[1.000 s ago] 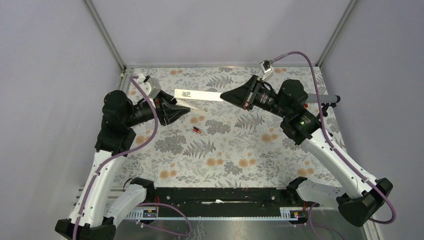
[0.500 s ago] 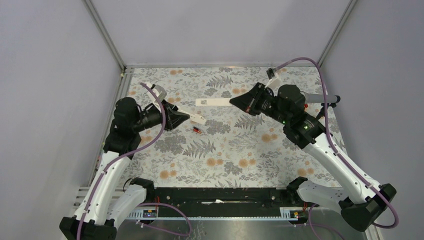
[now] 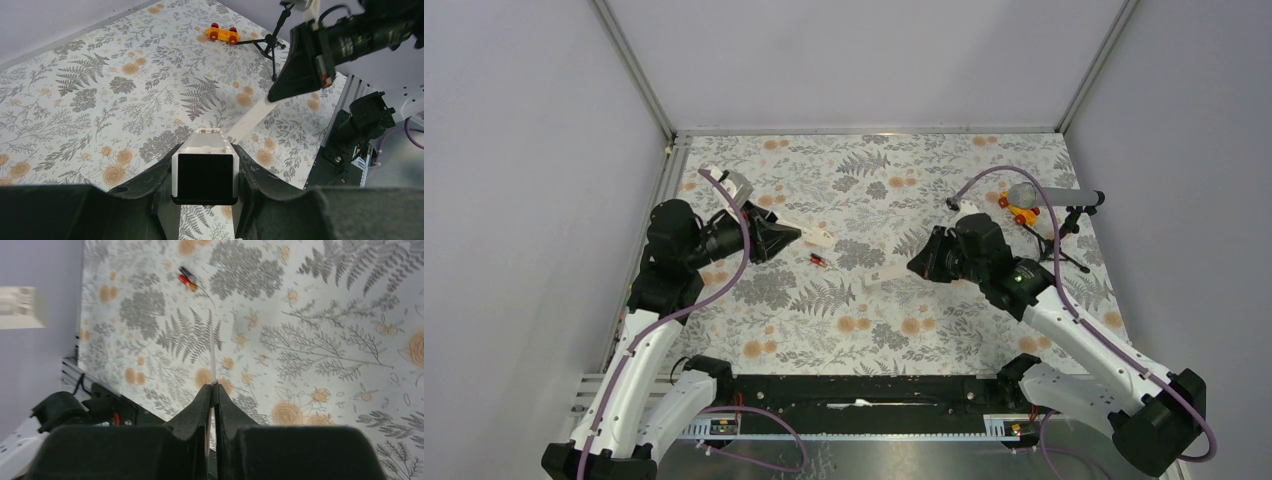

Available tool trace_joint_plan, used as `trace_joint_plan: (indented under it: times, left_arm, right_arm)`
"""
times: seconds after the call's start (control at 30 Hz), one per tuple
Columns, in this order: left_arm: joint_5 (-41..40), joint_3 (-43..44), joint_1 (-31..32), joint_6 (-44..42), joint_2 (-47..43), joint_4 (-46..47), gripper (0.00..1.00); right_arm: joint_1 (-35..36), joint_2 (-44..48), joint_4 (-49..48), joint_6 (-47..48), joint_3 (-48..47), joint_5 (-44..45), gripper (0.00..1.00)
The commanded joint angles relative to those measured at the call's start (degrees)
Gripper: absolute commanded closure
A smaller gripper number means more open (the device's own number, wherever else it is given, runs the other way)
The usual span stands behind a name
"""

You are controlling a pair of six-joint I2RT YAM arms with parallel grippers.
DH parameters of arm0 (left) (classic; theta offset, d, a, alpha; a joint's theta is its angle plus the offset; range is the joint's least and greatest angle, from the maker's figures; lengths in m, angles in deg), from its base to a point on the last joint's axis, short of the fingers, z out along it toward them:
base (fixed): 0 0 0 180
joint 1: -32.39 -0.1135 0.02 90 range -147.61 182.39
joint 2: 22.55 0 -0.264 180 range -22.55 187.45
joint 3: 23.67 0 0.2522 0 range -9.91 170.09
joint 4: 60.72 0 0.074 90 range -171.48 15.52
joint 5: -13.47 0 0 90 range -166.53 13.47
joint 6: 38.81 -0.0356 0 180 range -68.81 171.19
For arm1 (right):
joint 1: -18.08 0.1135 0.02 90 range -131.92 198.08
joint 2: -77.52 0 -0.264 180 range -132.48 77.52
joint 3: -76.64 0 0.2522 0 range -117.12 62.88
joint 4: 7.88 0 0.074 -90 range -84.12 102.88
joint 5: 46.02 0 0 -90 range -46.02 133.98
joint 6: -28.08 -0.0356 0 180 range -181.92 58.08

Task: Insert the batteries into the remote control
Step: Place the battery cover at the center of the board.

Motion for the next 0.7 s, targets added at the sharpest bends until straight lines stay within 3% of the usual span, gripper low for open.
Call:
trace_joint_plan:
  times: [0.0,0.47,0.67]
  left_arm:
    - [0.2,-0.5,-0.4,1.8,-0.7,4.7,1.0]
    - [-0.5,-0.8,-0.4,3.7,-3.2,4.8,1.0]
    - [-0.6,-0.7,-0.4,3.9,-3.7,4.5,1.0]
  right_arm:
    - [0.2,0.1,-4.7,2.1,5.4,-0.1,1.0]
    - [-1.3,-8.4,-12.0,0.6,9.1,-4.0,1.0]
    - [-2.2,-6.1,-10.1,0.8,6.9,-2.0,0.86]
